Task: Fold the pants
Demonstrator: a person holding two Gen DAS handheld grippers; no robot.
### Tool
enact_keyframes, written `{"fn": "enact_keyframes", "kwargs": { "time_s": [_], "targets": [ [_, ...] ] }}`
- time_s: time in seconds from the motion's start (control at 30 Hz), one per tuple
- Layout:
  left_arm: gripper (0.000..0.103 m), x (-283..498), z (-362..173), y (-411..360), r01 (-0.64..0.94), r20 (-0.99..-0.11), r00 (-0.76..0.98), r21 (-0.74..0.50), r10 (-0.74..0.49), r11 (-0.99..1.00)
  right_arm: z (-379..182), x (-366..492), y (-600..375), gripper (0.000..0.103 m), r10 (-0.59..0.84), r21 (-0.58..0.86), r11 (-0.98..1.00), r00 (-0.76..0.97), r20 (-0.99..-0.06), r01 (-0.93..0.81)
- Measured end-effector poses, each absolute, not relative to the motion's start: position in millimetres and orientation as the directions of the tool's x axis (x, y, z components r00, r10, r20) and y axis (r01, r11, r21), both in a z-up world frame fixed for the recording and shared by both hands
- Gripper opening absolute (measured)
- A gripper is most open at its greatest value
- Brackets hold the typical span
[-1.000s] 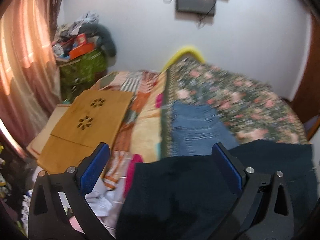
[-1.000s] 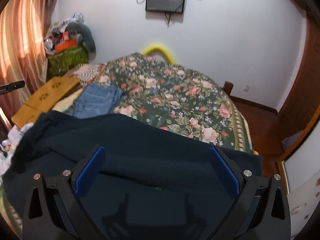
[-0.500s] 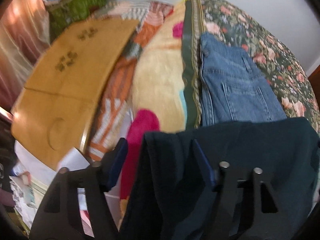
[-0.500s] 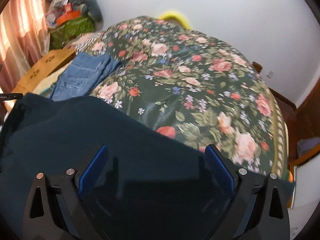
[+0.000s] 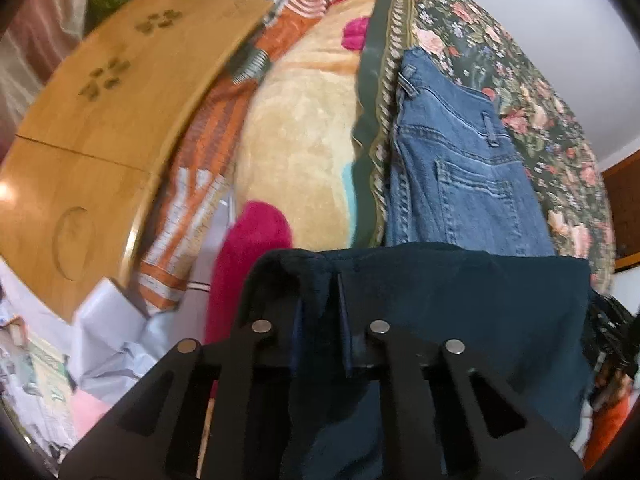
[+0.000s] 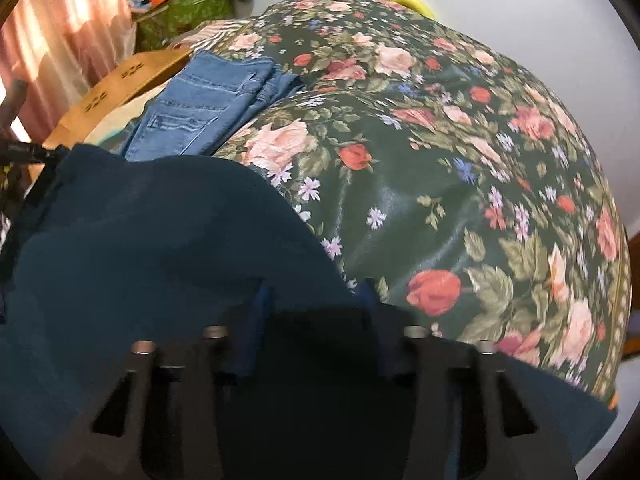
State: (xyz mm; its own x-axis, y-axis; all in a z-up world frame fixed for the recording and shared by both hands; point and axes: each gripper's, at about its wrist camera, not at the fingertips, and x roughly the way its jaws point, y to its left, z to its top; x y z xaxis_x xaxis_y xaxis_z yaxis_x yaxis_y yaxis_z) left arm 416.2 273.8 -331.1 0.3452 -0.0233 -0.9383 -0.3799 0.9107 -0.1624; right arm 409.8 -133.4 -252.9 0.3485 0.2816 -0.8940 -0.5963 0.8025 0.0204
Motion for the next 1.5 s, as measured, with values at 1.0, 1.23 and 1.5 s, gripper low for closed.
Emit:
{"fn": "enact_keyframes", "kwargs": {
  "time_s": [1.0, 1.23, 1.5],
  "targets": [
    [0.009, 296.7, -184.5, 244.3, -0.308, -0.760, 0.616, 0.006, 0.204, 0.951, -145.5, 270.8, -169.7, 0.008, 0.373, 0.069, 0.863, 0.539, -0.755, -0.500],
    [0.009, 221.7, -199.9, 235.5, -0.308, -0.755, 0.612, 0.045, 0.234, 0.950, -156.2, 206.9, -173.9, 0.008, 0.380, 0.098, 0.862, 0.505, -0.775, -0.498],
    [0.009, 163.2, -259.4, 224.6, -0.313, -0.830, 0.518, 0.039, 0.205, 0.949, -201.7, 163.4, -175.4, 0.008, 0.350, 0.131, 0.882, 0.444, -0.825, -0.452]
  ]
}}
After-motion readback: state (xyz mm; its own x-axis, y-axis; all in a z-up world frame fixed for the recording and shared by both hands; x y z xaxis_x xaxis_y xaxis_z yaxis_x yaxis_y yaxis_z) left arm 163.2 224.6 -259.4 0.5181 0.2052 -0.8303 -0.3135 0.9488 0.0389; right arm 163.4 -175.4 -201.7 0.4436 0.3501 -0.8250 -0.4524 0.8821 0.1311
